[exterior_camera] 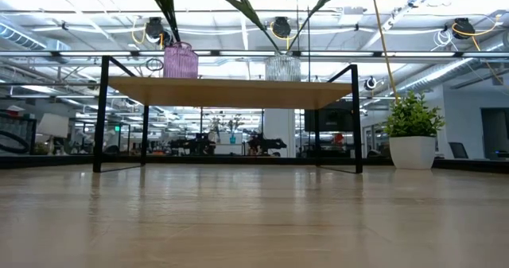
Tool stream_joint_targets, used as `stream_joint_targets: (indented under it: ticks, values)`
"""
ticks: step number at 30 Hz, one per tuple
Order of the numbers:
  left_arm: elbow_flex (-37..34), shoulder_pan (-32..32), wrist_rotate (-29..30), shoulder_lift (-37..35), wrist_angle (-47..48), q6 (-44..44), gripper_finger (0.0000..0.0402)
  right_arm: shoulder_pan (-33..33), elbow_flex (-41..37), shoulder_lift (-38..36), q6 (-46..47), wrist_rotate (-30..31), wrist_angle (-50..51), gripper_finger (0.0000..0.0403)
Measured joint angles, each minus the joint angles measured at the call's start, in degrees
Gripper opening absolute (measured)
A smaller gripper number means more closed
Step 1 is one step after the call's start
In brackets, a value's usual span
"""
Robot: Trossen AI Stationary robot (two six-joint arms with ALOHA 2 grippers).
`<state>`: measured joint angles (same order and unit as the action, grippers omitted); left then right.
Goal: Pick and place flowers into a vace then onto a shelf
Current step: Put the white flowers into the violet vase on the shelf
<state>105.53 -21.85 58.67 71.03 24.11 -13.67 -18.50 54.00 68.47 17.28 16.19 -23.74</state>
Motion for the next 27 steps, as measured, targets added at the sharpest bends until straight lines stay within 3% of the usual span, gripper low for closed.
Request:
stream_joint_targets:
  ticks: [4, 13, 23, 27]
  values:
    - [0.1, 4.7, 6.4, -4.9, 3.1, -0.8, 0.0004, 0.0, 0.0, 0.0, 0.0, 0.0, 0.0, 0.0171]
    - [0.1, 16.9, -0.7, -9.2, 25.4, 11.7, 0.0004, 0.0, 0.0, 0.0, -0.2, 0.2, 0.0, 0.0171]
    - [-4.1, 34.9, -18.2, -9.2, 25.5, 12.6, 0.0004, 0.0, 0.0, 0.0, -0.2, 0.5, -3.0, 0.0171]
    - [-6.5, 44.4, -31.1, -9.2, 24.5, 14.3, 0.0004, 0.0, 0.0, 0.0, -0.1, 0.5, -5.3, 0.0171]
